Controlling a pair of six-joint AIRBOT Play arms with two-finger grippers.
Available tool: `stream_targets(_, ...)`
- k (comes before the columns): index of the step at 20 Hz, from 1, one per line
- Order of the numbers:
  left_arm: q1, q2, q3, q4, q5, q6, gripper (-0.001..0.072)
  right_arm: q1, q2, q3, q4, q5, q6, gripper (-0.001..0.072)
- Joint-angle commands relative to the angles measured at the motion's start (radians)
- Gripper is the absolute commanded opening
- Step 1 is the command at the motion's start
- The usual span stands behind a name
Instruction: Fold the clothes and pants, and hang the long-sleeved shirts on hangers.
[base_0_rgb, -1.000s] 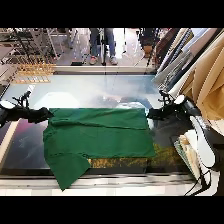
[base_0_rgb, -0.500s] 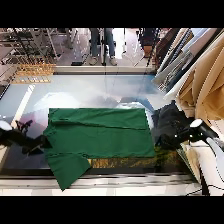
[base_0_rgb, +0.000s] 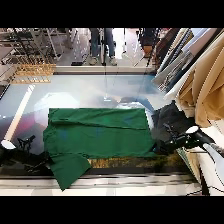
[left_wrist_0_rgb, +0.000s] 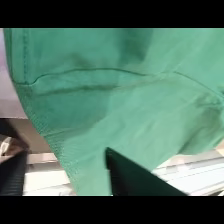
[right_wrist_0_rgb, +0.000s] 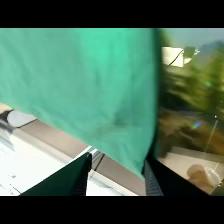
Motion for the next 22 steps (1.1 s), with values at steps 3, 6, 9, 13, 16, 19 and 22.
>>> stream_targets(3,0.001,0.006,-0.049,-0.045,0.113,0.014,0.0087,0.05,0.002,-0.005,0.009,0.003,0.003,0.0144)
stream_targets(6,0.002,0.011,-0.034,-0.073,0.095,0.05,0.0007,0.049,0.008,-0.002,0.013,0.053,0.01,0.0018)
stream_targets(9,0.034,0.026,0.06,-0.293,-0.03,0.171,0.0005,0.049,0.062,0.04,0.037,0.123,0.01,0.0016)
stream_targets(13,0.095,-0.005,0.304,-0.565,0.008,0.176,0.0005,0.05,0.112,0.224,0.064,0.001,0.149,0.0014)
stream_targets(16,0.07,-0.152,0.473,-0.626,0.08,0.126,0.0004,0.057,0.034,0.386,0.081,-0.15,0.213,0.0014)
stream_targets(19,0.026,-0.367,0.636,-0.859,0.175,0.135,0.0004,0.111,-0.119,0.539,0.094,-0.272,0.259,0.0014)
stream_targets(22,-0.032,-0.573,0.805,-0.924,0.226,0.132,0.0004,0.179,-0.312,0.714,0.09,-0.387,0.307,0.0014)
